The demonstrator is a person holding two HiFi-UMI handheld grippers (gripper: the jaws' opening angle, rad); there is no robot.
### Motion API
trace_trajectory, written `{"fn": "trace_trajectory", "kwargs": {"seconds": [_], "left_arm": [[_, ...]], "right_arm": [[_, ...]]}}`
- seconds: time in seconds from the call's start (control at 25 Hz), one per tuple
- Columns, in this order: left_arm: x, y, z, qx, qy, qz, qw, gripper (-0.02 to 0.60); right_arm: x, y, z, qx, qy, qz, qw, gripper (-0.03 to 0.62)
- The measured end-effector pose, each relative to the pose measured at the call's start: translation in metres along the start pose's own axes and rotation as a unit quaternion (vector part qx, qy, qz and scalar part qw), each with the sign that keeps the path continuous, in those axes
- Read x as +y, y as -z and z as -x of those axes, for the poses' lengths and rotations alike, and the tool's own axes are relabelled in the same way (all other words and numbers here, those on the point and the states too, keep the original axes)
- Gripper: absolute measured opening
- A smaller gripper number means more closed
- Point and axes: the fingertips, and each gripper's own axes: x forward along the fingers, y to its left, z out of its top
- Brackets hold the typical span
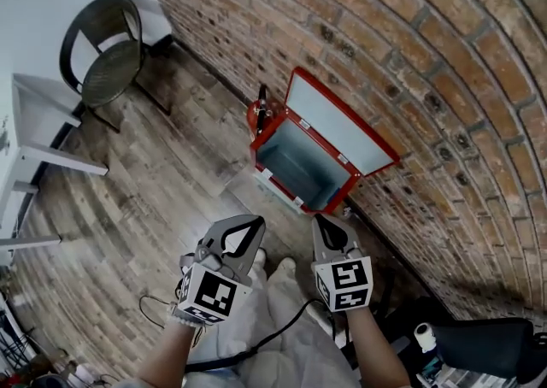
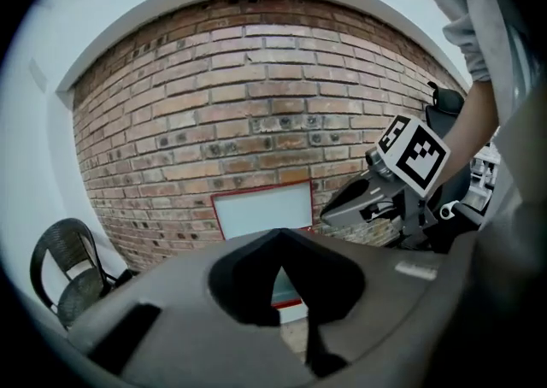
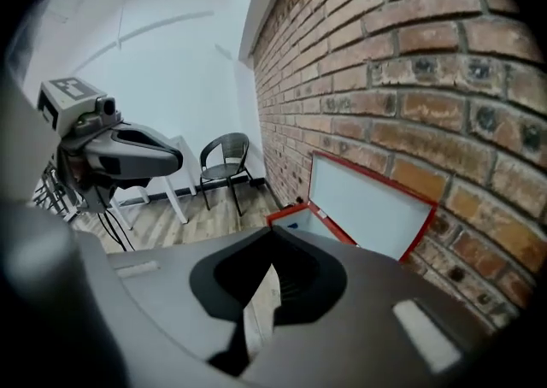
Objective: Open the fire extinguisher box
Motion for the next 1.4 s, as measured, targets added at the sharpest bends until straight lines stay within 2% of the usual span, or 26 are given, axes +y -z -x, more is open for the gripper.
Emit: {"fn": "trace_trajectory", "kwargs": {"seconds": [0.32,0.56,0.76,1.12,1.4], "left_arm": [[0.008,-0.07,0.034,-0.038,-0.025,-0.017,0.9988,0.0],[0.008,-0.11,0.053,-0.056,-0.029,-0.032,0.9975,0.0],[0.006,-0.13,0.065,-0.065,-0.027,-0.04,0.9967,0.0],[0.008,-0.176,0.081,-0.107,-0.034,-0.059,0.9919,0.0],[0.014,-0.192,0.093,-0.126,-0.046,-0.057,0.9893,0.0]], "right_arm": [[-0.011,-0.069,0.054,-0.063,0.039,0.006,0.997,0.006],[-0.018,-0.106,0.092,-0.099,0.057,0.014,0.993,0.006],[-0.018,-0.13,0.12,-0.122,0.067,0.024,0.99,0.006],[-0.023,-0.171,0.16,-0.171,0.085,0.049,0.98,0.006],[-0.029,-0.187,0.181,-0.195,0.099,0.058,0.974,0.006]]}}
